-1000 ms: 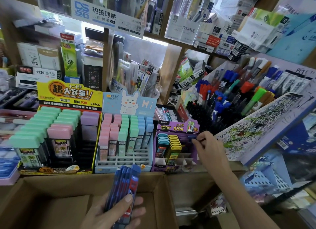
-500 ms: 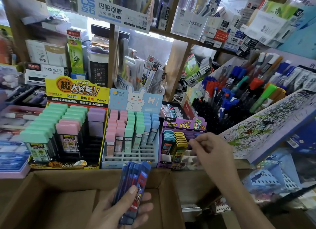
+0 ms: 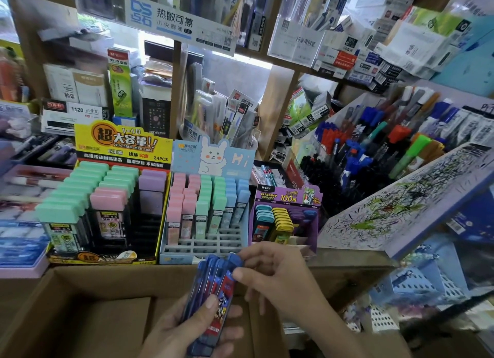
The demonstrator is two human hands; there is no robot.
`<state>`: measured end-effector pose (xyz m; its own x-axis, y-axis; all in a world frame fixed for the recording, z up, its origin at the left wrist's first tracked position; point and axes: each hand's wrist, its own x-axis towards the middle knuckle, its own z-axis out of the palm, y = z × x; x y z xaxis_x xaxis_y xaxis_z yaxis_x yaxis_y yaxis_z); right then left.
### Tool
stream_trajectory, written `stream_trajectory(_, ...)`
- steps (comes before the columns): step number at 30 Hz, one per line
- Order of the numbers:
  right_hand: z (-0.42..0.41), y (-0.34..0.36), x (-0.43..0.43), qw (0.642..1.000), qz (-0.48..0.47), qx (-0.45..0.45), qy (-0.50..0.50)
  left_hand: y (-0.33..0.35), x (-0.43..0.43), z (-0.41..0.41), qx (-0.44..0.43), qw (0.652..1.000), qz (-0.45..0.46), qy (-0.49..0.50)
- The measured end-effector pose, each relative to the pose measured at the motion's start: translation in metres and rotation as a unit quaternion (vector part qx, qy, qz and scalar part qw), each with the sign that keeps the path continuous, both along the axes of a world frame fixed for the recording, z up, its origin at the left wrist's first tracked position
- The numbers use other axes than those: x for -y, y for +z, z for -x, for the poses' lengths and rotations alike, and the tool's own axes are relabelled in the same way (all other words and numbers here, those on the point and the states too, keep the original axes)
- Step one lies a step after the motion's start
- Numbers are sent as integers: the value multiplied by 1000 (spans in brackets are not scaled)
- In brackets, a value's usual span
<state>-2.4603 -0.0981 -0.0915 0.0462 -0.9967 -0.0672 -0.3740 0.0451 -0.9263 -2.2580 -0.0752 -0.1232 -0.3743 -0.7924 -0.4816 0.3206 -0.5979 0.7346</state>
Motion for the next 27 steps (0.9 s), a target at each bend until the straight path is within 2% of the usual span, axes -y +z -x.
stream_trajectory(7,9,8,-2,992,-12,128,-13,-1,2,-1,5,1000,11,2)
stream_trajectory(10,23,23,-5,989,20,138,-52,-2,2,0,5,1000,11,13)
stream_trajectory(14,55,43,-9,985,78,99,-116,-4,2,1,11,1000,11,13)
stream_trajectory(20,107,55,-1,968,170,-19,-184,-6,4,2,21,999,13,22)
stream_trajectory(27,129,46,24,937,229,-185,-190,-6,2,1,36,999,13,14)
